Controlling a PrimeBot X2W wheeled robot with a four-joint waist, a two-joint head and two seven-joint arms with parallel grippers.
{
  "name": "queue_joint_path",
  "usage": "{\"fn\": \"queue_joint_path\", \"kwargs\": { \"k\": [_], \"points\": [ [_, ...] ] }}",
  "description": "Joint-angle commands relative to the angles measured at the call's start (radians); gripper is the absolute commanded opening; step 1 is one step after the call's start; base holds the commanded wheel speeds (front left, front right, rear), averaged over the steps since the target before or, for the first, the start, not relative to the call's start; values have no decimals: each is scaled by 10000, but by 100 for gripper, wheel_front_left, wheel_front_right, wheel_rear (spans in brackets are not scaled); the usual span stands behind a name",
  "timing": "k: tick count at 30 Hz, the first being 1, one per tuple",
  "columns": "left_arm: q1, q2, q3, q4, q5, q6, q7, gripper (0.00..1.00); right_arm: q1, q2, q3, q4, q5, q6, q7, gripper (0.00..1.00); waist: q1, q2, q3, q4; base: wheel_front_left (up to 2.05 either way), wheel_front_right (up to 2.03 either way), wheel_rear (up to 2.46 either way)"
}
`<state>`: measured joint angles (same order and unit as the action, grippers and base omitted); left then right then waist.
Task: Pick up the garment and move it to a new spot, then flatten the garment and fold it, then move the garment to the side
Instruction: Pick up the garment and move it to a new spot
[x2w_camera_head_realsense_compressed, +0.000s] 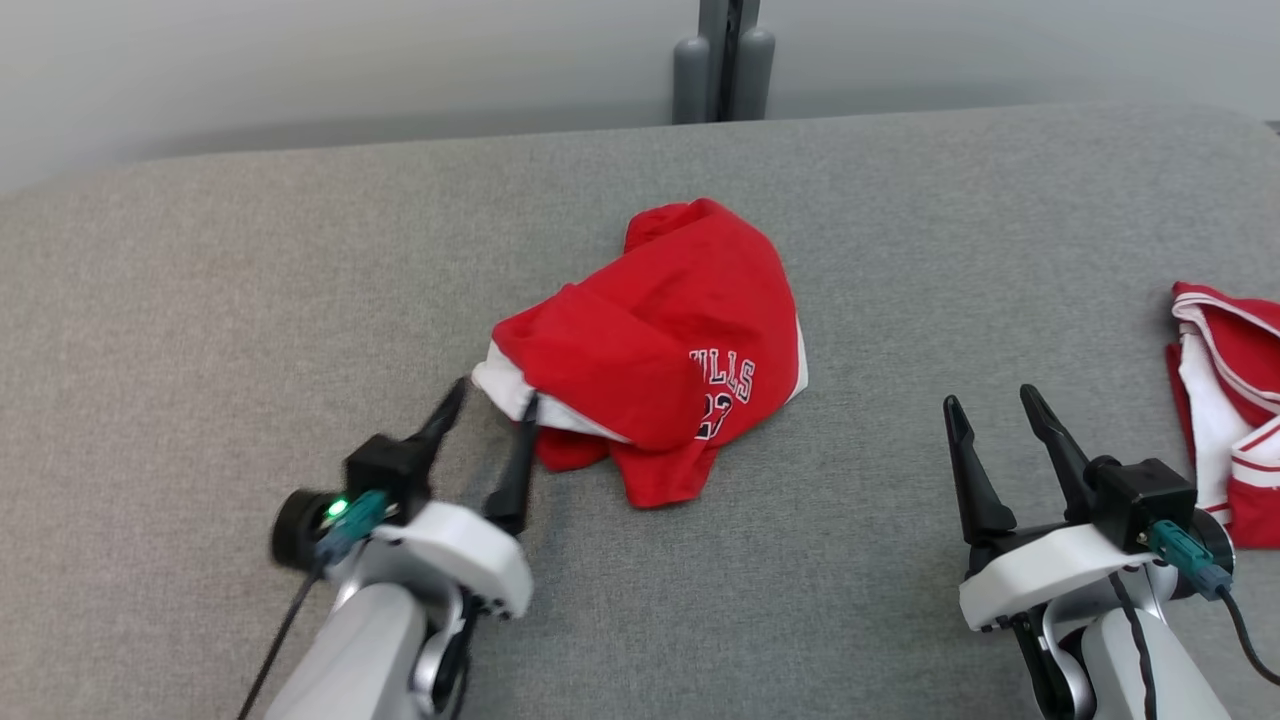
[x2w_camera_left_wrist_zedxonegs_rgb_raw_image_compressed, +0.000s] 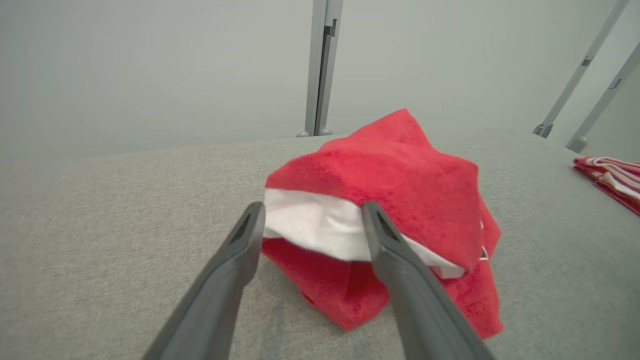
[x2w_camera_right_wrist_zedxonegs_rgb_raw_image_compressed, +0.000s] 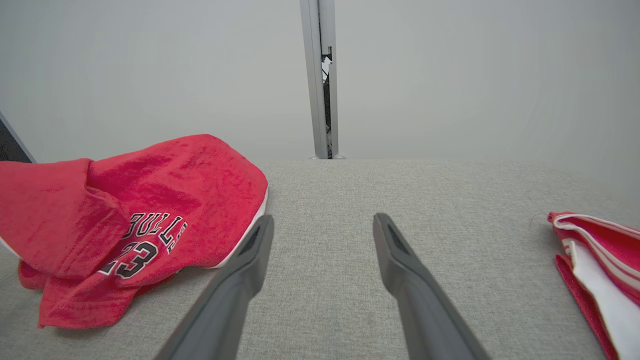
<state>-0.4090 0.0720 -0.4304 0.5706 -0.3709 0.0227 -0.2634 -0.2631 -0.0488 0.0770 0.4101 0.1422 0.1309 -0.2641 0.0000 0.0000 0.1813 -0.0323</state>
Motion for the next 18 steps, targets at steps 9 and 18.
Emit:
{"fn": "queue_joint_path", "kwargs": {
  "k": [9, 18],
  "points": [
    [2085, 297, 2237, -1368, 828, 614, -12, 100, 490, -48, 131, 63, 124, -3, 4, 100, 0, 0, -752, -363, 0, 0, 0],
    [3972, 66, 4077, -1930, 1738, 648, -12, 100, 1121, -49, 308, 129, 56, -3, 4, 100, 0, 0, -1221, -306, 0, 0, 0]
  ]
}}
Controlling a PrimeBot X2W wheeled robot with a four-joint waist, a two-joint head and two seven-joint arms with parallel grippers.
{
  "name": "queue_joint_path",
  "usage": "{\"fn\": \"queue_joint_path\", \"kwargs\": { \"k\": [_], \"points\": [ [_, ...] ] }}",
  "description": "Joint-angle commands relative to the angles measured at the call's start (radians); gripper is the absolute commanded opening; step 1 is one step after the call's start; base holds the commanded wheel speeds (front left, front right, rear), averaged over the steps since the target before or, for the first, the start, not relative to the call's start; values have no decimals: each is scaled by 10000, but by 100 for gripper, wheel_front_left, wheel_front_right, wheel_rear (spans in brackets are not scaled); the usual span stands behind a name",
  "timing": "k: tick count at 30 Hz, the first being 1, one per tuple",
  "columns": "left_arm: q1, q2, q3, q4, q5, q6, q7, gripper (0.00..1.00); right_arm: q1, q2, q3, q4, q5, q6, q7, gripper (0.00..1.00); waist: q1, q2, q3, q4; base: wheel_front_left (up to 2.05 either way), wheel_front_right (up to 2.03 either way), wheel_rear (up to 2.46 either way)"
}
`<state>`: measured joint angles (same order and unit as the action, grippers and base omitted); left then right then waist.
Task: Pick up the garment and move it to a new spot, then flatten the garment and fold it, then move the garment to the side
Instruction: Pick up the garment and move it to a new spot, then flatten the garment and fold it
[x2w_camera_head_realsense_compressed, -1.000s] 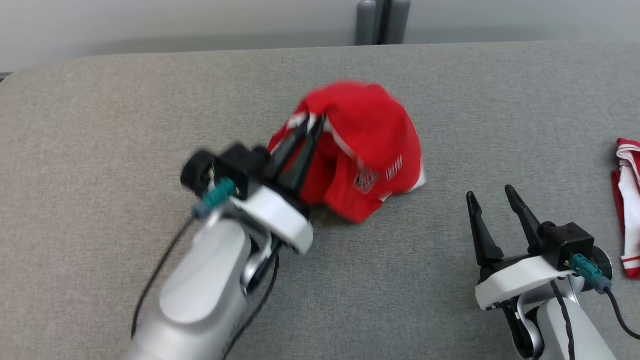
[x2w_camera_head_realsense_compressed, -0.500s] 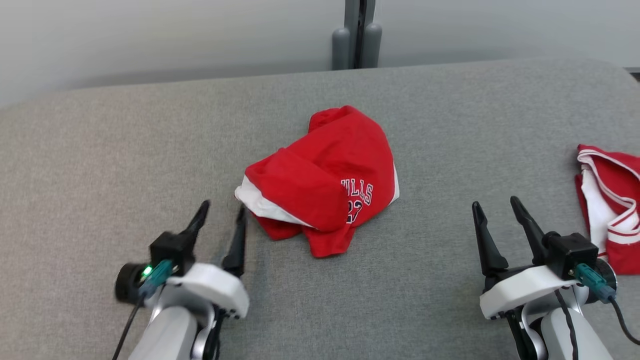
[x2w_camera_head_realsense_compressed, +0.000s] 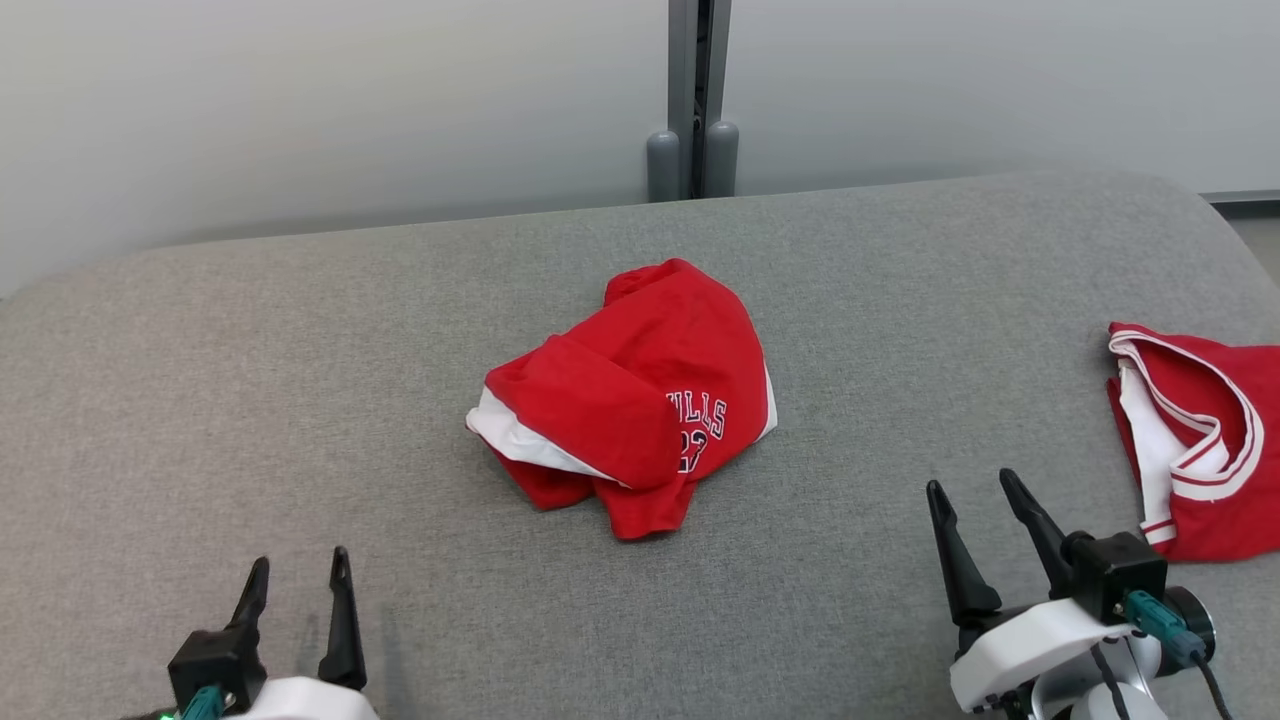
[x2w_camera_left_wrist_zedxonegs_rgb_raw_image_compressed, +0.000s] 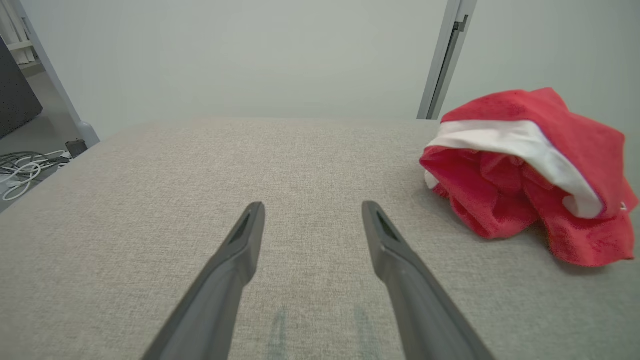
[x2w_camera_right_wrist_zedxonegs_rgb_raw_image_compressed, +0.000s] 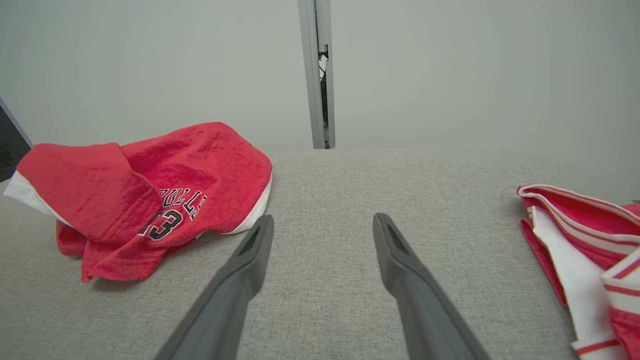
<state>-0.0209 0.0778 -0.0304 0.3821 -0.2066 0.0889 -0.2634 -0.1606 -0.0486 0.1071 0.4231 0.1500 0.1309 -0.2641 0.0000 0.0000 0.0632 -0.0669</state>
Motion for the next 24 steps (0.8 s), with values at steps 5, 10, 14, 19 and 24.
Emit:
{"fn": "queue_joint_path", "kwargs": {
  "k": [5, 10, 14, 19, 24],
  "points": [
    [570, -135, 612, -226, 347, -52, -12, 100, 254, -53, 57, 54, 31, -3, 4, 100, 0, 0, -138, 184, 0, 0, 0],
    [725, -211, 856, -228, 480, -153, -13, 100, 248, -53, 121, 94, 77, -3, 4, 100, 0, 0, -135, 288, 0, 0, 0],
    [531, -238, 867, -182, 517, -206, -13, 100, 126, -48, 269, 175, 8, -3, 4, 100, 0, 0, -6, 451, 0, 0, 0],
    [286, -245, 612, -166, 366, -250, -13, 100, -135, -48, 916, 244, 63, -3, 4, 100, 0, 0, 279, 874, 0, 0, 0],
    [83, -246, 379, -116, 217, -192, -13, 100, -595, -59, 1837, 403, 183, -3, 4, 100, 0, 0, 607, 1465, 0, 0, 0]
  ]
}}
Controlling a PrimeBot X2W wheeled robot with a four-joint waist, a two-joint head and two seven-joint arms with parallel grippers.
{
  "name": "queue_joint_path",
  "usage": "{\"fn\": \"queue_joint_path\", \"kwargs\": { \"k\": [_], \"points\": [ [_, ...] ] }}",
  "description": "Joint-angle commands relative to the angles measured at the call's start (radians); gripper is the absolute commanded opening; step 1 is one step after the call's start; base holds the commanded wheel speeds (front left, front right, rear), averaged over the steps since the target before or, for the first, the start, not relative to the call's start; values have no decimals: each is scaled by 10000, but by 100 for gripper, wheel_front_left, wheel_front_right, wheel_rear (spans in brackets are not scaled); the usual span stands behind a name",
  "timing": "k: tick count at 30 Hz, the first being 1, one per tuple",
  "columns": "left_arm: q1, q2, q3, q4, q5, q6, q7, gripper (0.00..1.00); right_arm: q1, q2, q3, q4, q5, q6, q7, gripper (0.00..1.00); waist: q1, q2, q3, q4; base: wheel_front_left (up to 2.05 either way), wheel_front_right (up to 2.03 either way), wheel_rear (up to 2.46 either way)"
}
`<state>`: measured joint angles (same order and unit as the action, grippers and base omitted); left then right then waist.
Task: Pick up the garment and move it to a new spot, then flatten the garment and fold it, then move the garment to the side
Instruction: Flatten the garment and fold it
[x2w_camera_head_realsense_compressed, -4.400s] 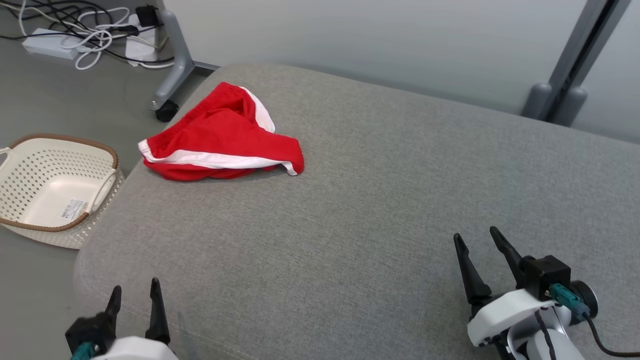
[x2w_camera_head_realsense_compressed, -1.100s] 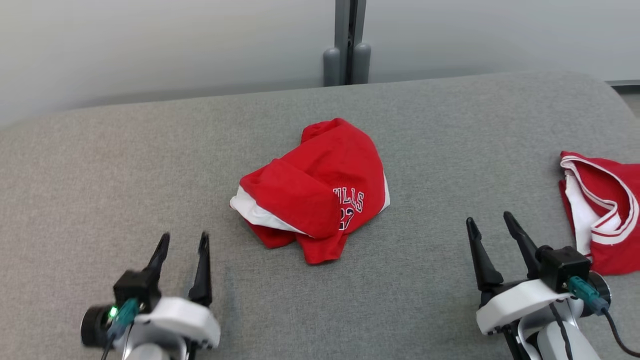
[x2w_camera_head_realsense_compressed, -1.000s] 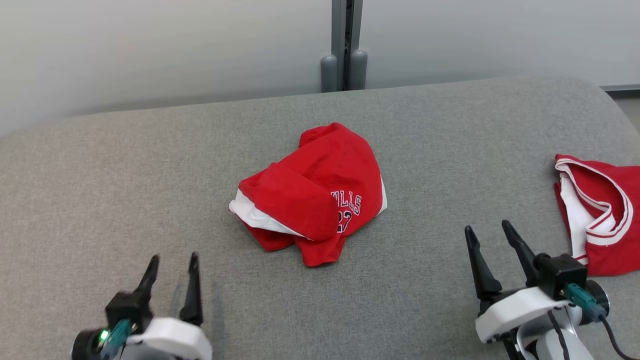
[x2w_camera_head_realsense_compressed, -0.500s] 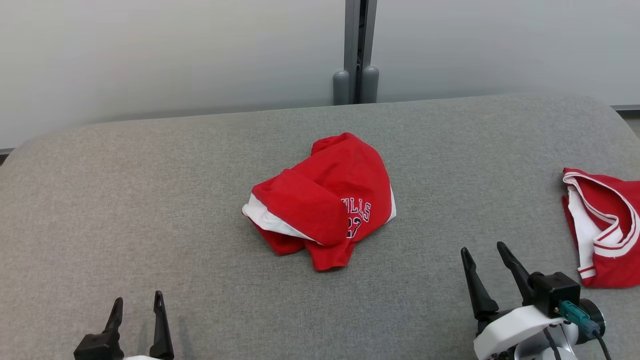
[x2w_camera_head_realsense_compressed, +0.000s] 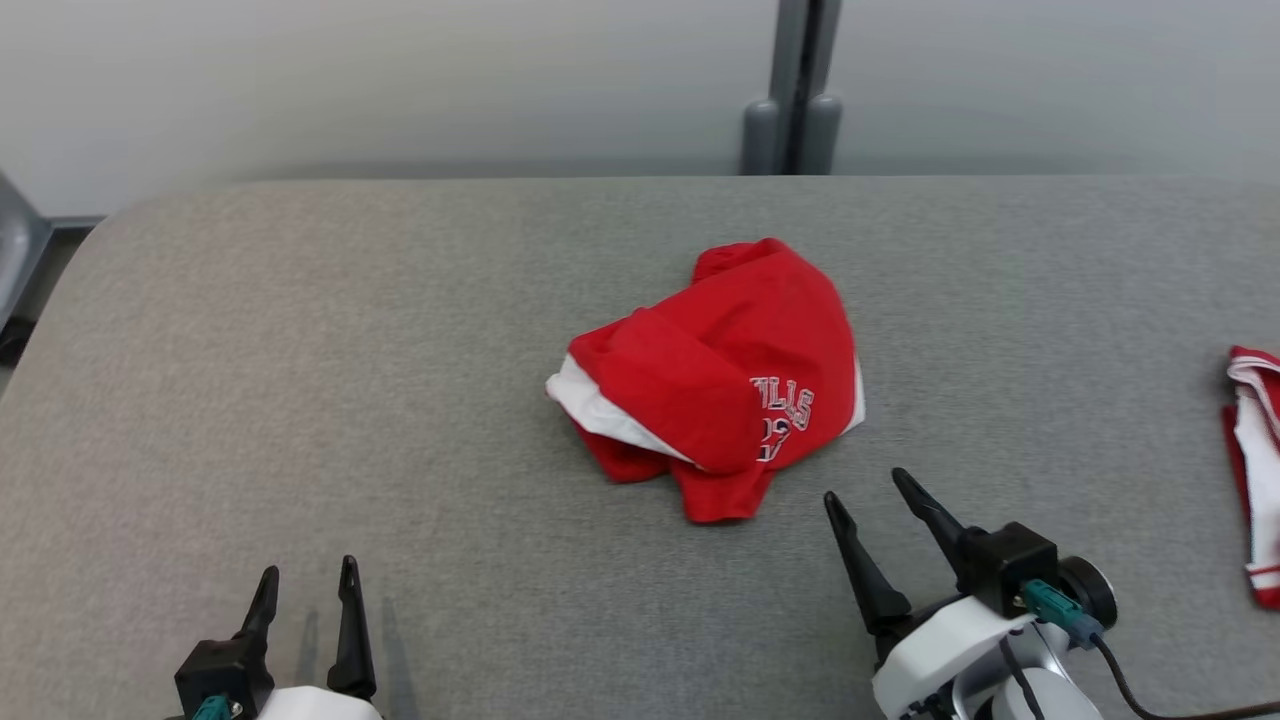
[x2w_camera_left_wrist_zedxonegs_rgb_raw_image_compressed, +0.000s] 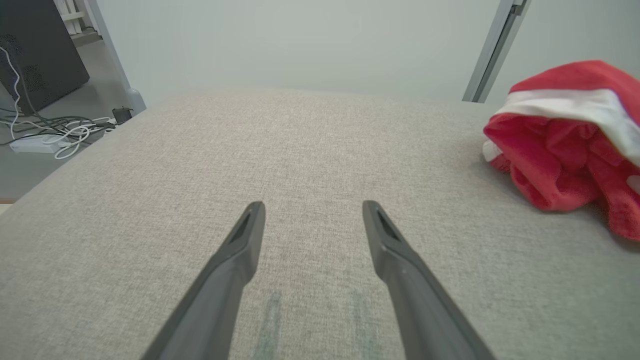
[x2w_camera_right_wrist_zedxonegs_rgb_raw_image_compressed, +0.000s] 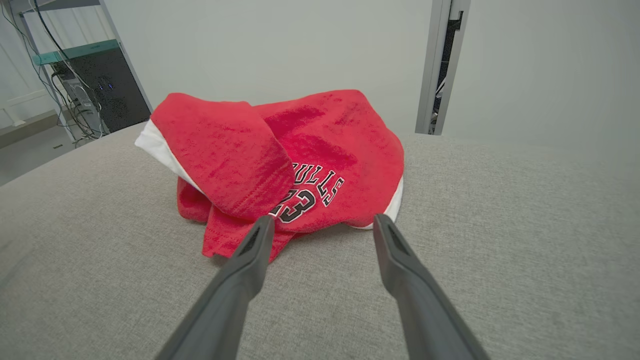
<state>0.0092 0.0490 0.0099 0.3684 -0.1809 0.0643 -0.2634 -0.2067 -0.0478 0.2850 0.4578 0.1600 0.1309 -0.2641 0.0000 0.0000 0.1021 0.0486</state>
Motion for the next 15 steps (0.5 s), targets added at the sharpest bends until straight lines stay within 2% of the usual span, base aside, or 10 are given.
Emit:
{"fn": "queue_joint_path", "kwargs": {
  "k": [1, 7, 15],
  "points": [
    [-270, 41, -53, 22, -55, 62, -14, 100, -252, -66, 226, 157, 58, -3, 4, 100, 0, 0, 282, 443, 0, 0, 0],
    [-323, 43, -228, 65, -205, 72, -14, 100, -833, -65, 922, 711, -63, -3, 4, 100, 0, 0, 571, 1207, 0, 0, 0],
    [-351, 35, -448, 34, -465, 60, -13, 100, -1204, -68, 913, 962, -352, -3, 4, 100, 0, 0, 801, 1800, 0, 0, 0]
  ]
}}
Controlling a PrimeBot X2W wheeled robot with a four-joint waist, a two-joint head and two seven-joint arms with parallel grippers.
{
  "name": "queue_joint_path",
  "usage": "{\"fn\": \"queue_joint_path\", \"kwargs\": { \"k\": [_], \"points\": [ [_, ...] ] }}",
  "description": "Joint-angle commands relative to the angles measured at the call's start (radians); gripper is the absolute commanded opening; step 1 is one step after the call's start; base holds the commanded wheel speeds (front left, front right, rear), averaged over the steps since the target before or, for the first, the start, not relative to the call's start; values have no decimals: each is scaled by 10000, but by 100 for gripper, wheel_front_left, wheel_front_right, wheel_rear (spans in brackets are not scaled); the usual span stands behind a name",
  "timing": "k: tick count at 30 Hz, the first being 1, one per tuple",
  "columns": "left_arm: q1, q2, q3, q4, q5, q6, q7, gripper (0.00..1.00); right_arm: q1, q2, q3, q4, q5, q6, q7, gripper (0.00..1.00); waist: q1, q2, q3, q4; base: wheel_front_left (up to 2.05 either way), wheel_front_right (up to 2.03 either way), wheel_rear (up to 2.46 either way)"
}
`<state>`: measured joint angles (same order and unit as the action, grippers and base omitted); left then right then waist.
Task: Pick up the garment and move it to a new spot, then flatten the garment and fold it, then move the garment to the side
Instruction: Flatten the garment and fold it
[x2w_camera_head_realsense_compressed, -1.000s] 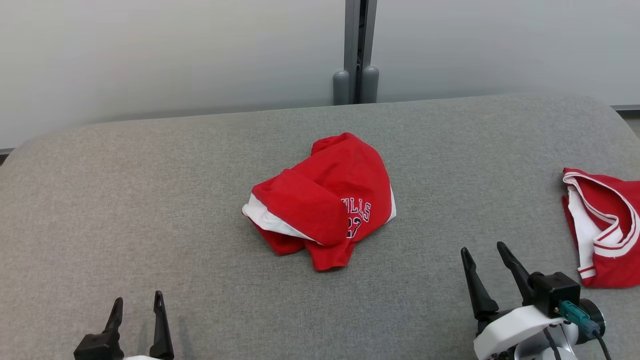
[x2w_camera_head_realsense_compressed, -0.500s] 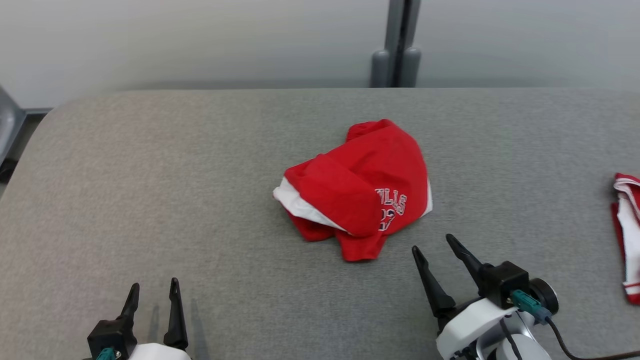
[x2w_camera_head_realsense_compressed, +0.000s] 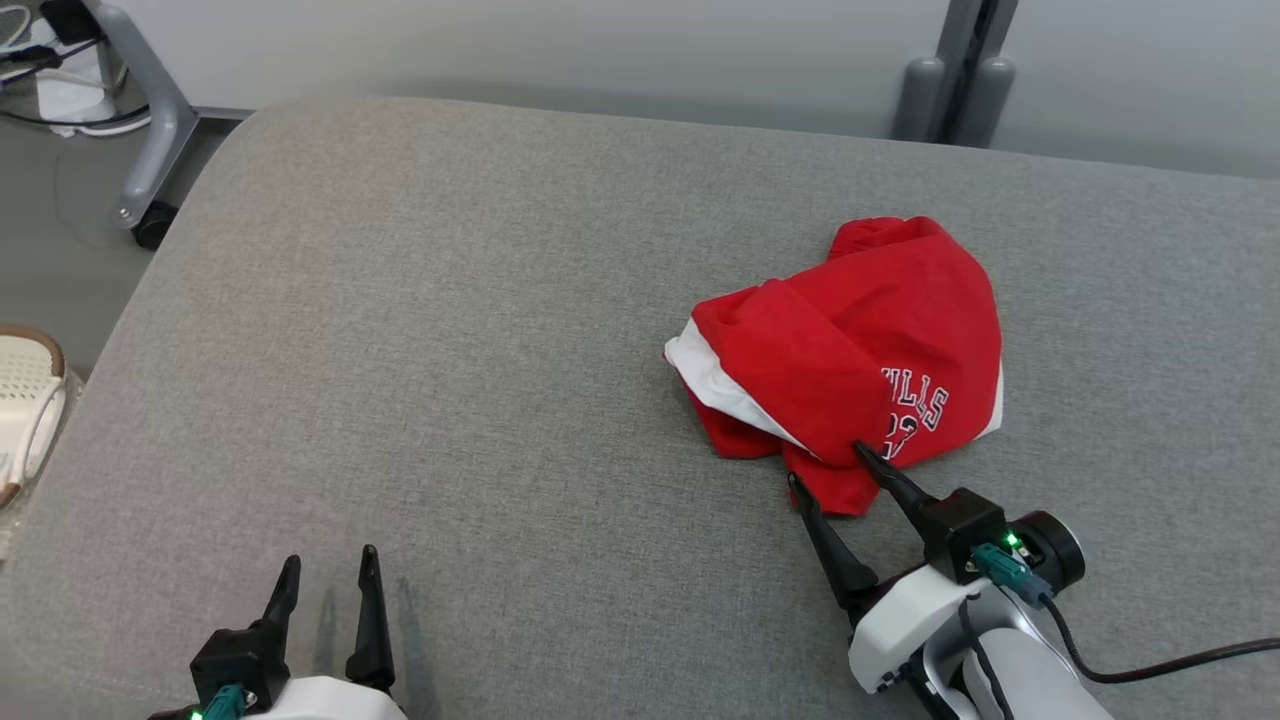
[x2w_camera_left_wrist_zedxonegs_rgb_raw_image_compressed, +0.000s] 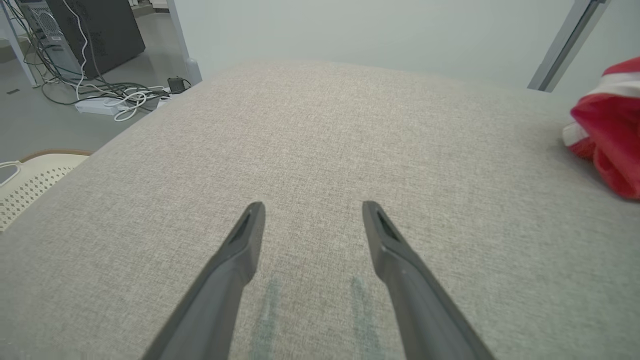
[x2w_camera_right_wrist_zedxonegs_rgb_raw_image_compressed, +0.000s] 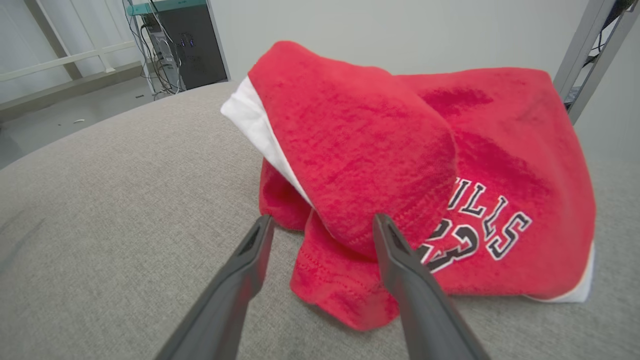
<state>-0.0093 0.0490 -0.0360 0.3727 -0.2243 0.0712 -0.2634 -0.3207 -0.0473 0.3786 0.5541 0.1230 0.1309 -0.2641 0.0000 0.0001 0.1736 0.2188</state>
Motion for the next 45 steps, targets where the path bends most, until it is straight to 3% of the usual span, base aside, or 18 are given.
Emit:
{"fn": "queue_joint_path", "kwargs": {
  "k": [1, 8, 9, 10, 11, 12, 13, 21, 27, 35, 40, 45],
  "points": [
    [-180, 39, -19, -15, -68, 8, -13, 100, -125, -75, -60, -3, -83, -3, 4, 100, 0, -1, 118, 154, 0, 0, 0],
    [-275, 37, -225, -54, -368, 115, -13, 100, -457, -75, -491, 288, -1017, -3, 4, 100, 0, -1, 341, 341, 0, 0, 0],
    [-287, 37, -244, -77, -425, 131, -13, 100, -506, -74, -572, 302, -1167, -3, 4, 89, 0, -1, 380, 353, 0, 0, 0],
    [-301, 37, -269, -93, -456, 139, -14, 100, -560, -74, -631, 318, -1248, -3, 4, 53, 0, -1, 429, 364, 0, 0, 0],
    [-314, 36, -299, -93, -501, 151, -13, 100, -618, -74, -721, 348, -1325, -3, 4, 36, 0, -1, 466, 373, 0, 0, 0],
    [-343, 37, -314, -91, -521, 162, -13, 100, -679, -80, -797, 391, -1488, -3, 4, 10, 0, -1, 495, 379, 0, 0, 0],
    [-380, 39, -334, -88, -556, 170, -13, 100, -735, -74, -894, 382, -1500, -3, 4, 0, 0, -1, 518, 382, 0, 0, 0],
    [-397, 37, -377, -30, -741, 249, -13, 100, -1034, -69, -1341, -339, -1606, -3, 4, 0, 0, -1, 437, 171, 0, 0, 0],
    [-350, 35, -566, 79, -832, 179, -14, 100, -1828, -61, -179, -1203, -880, -3, 2, 0, 0, -1, -21, -17, 0, 0, 0],
    [-146, 41, -958, 327, -827, 188, -13, 100, -4136, -66, 1363, -2314, 1166, -3, 2, 0, 0, -1, -692, 71, 0, 0, 0],
    [42, 38, -937, 413, -744, 172, -13, 100, -5015, -71, 1225, -2847, 1833, -3, 4, 0, 0, -1, -843, 9, 0, 0, 0],
    [98, 37, -938, 449, -777, 149, -13, 100, -5163, -72, 444, -3380, 2049, -3, 4, 0, 0, -1, -768, -349, 0, 0, 0]
  ]
}}
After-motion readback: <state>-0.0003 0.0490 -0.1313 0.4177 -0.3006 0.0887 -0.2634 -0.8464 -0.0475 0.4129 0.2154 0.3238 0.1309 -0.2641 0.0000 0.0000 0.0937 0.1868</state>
